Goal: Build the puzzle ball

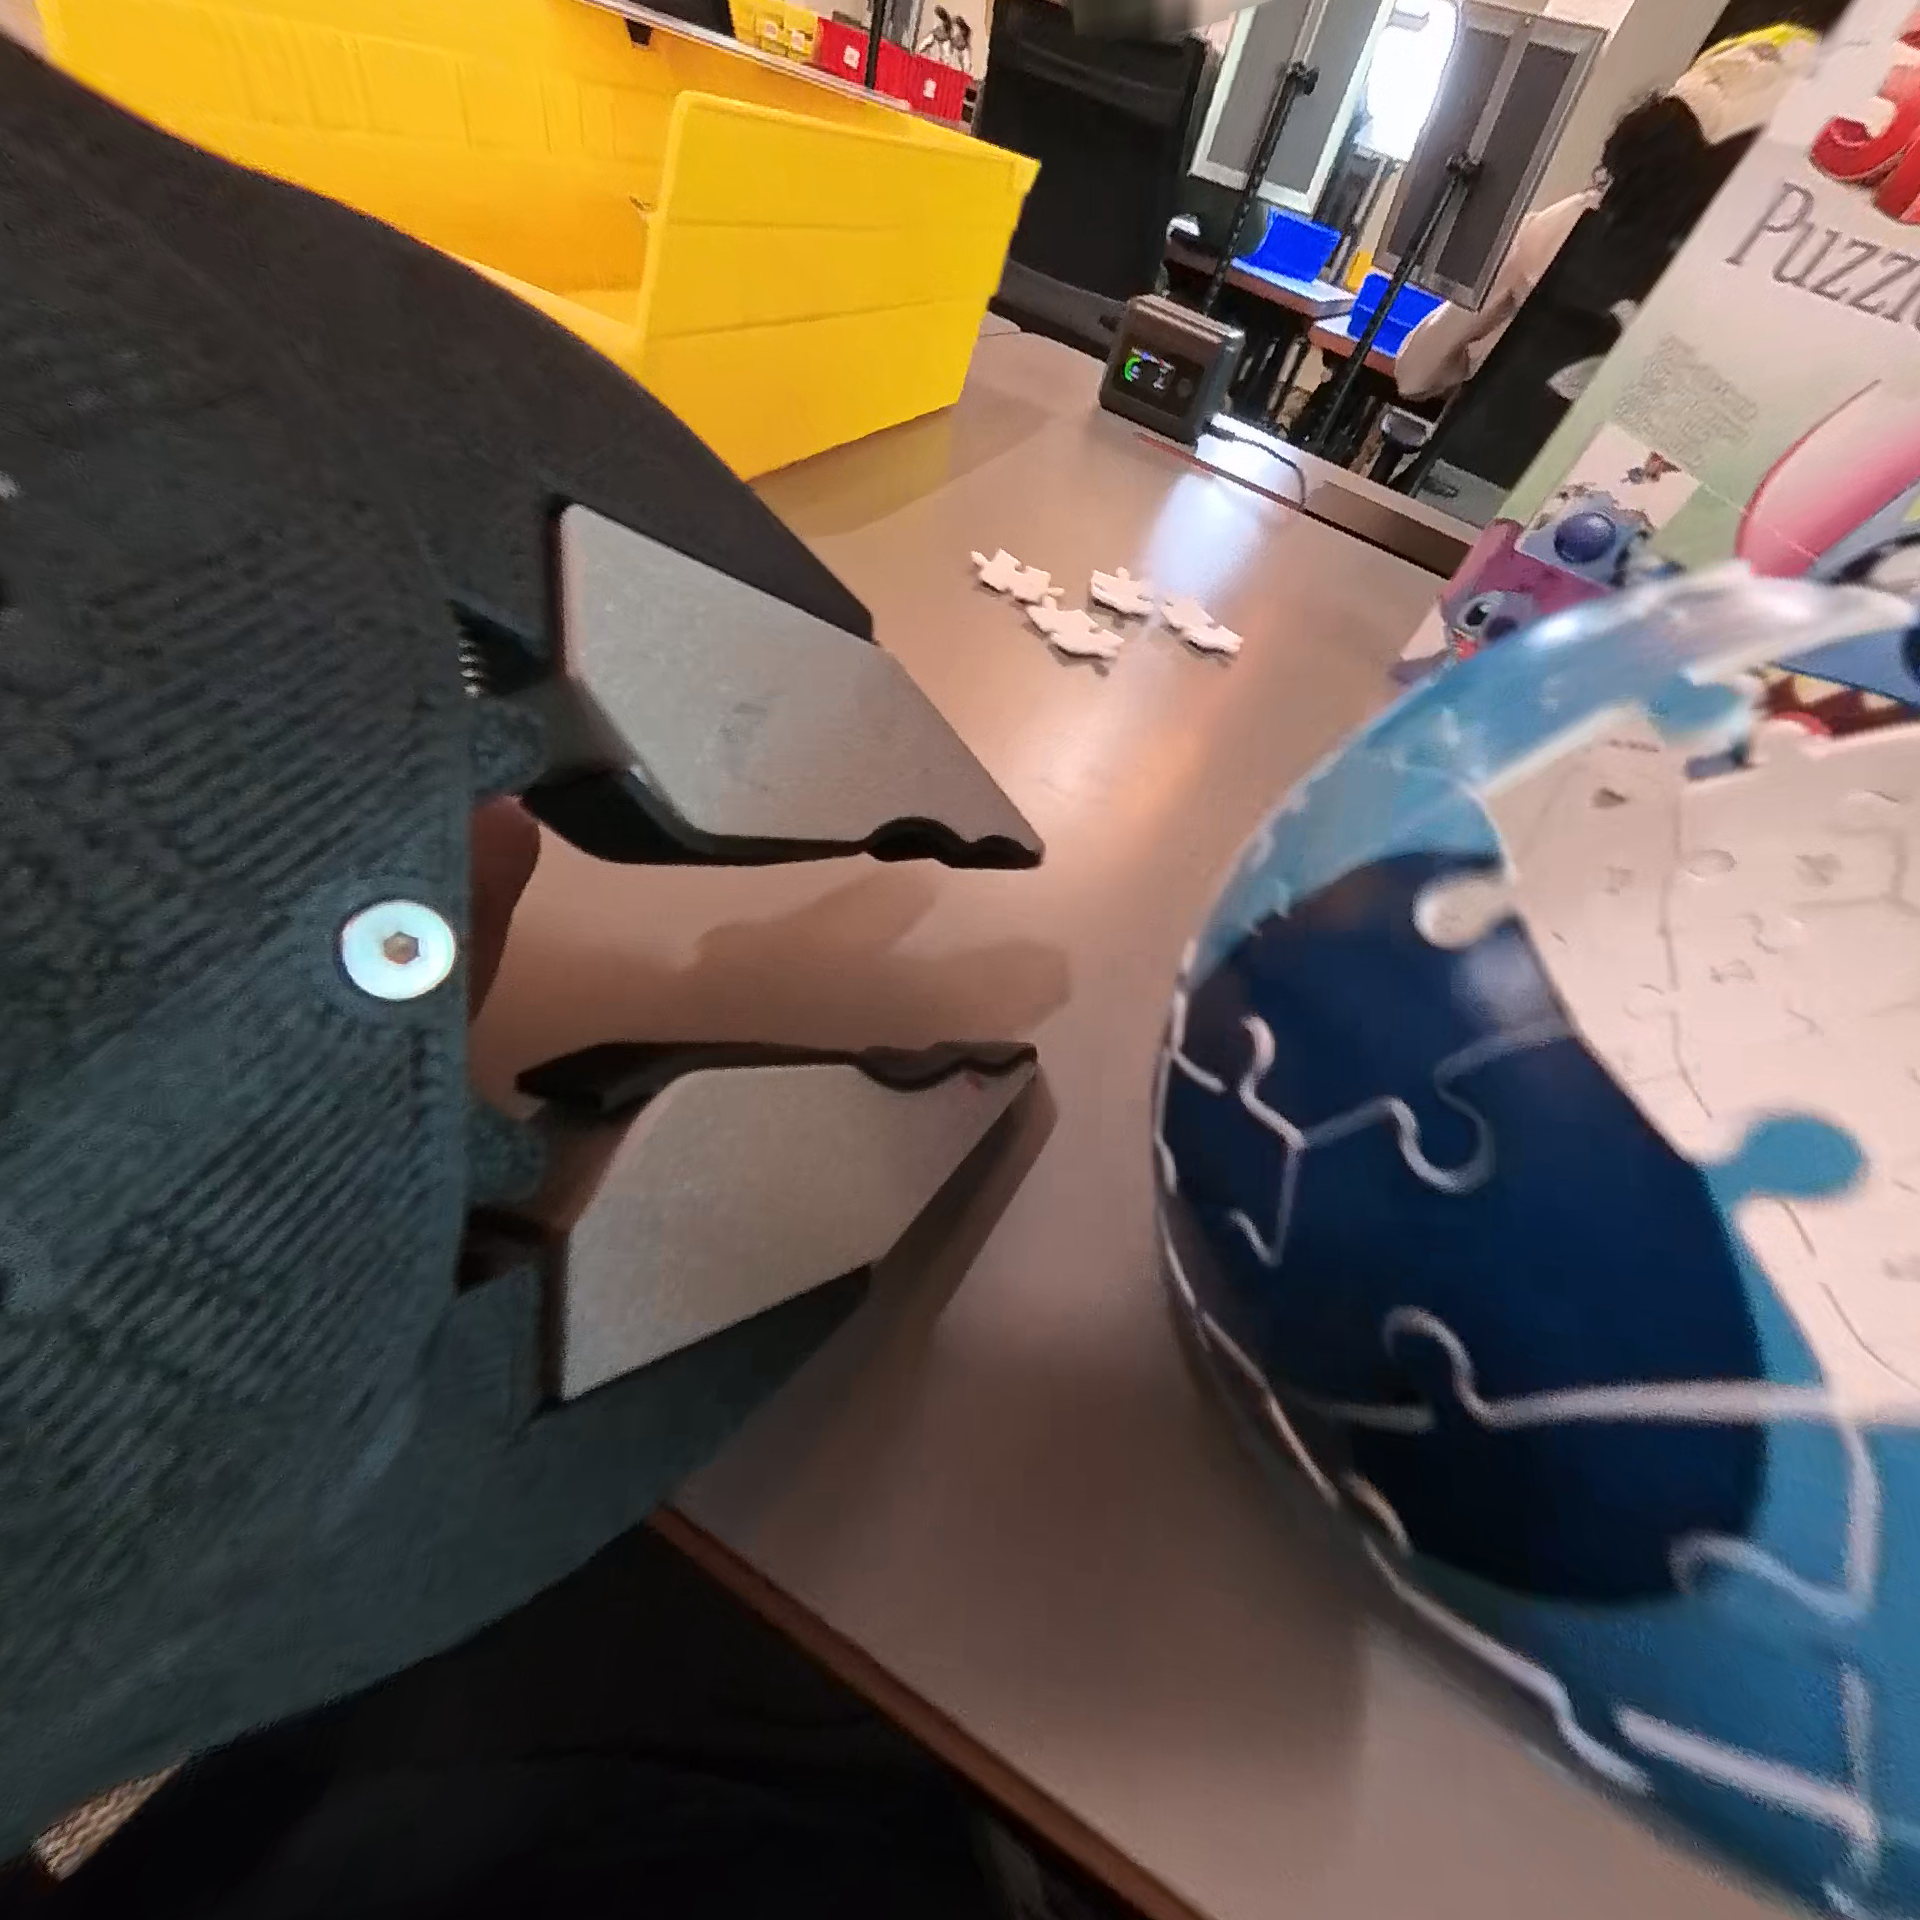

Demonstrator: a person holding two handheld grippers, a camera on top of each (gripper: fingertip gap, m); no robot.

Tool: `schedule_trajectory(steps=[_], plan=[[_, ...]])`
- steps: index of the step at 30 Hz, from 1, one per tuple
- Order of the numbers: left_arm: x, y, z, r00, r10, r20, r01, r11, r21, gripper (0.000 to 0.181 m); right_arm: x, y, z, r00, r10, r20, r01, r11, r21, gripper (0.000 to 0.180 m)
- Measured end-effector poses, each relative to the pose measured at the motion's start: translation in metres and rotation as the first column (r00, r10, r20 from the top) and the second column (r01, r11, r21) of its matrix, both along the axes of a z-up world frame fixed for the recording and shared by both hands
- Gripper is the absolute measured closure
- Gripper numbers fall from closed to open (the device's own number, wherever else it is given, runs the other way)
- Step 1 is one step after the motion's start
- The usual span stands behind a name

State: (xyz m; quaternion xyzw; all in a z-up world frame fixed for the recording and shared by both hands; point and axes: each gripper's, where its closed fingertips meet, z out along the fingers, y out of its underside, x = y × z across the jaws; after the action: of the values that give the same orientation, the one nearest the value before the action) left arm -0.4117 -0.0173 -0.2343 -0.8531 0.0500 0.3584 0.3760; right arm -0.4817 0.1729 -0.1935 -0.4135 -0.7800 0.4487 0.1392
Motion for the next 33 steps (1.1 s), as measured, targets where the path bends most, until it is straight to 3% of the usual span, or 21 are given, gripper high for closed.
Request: schedule_trajectory(steps=[10, 12, 14, 24, 28, 33], plan=[[-0.007, -0.007, -0.004, 1.0, 0.025, 0.003, -0.025, 0.999, -0.024, 0.16, 0.016, -0.019, 0.023, 0.995, 0.073, -0.072, -0.074, 0.997, -0.012, 0.18], [-0.013, -0.011, -0.003, 0.999, 0.041, -0.003, -0.041, 0.999, -0.033, 0.152, 0.02, -0.022, 0.027, 0.992, 0.089, -0.094, -0.088, 0.996, 0.01, 0.18], [-0.025, -0.02, 0.003, 0.996, 0.079, -0.049, -0.082, 0.995, -0.058, 0.13, 0.024, -0.024, 0.033, 0.988, 0.097, -0.123, -0.092, 0.995, 0.047, 0.18], [-0.069, -0.052, 0.055, 0.975, 0.181, -0.126, -0.183, 0.983, -0.008, 0.125, 0.06, -0.06, 0.073, 0.957, 0.221, -0.187, -0.184, 0.963, 0.199, 0.18], [-0.066, -0.03, 0.115, 0.986, 0.109, -0.122, -0.087, 0.981, 0.176, 0.137, 0.074, -0.078, 0.084, 0.939, 0.296, -0.174, -0.239, 0.928, 0.287, 0.18], [-0.02, 0.037, 0.155, 0.978, -0.207, -0.012, 0.201, 0.936, 0.29, 0.152, 0.087, -0.099, 0.1, 0.916, 0.38, -0.131, -0.319, 0.885, 0.339, 0.18]])
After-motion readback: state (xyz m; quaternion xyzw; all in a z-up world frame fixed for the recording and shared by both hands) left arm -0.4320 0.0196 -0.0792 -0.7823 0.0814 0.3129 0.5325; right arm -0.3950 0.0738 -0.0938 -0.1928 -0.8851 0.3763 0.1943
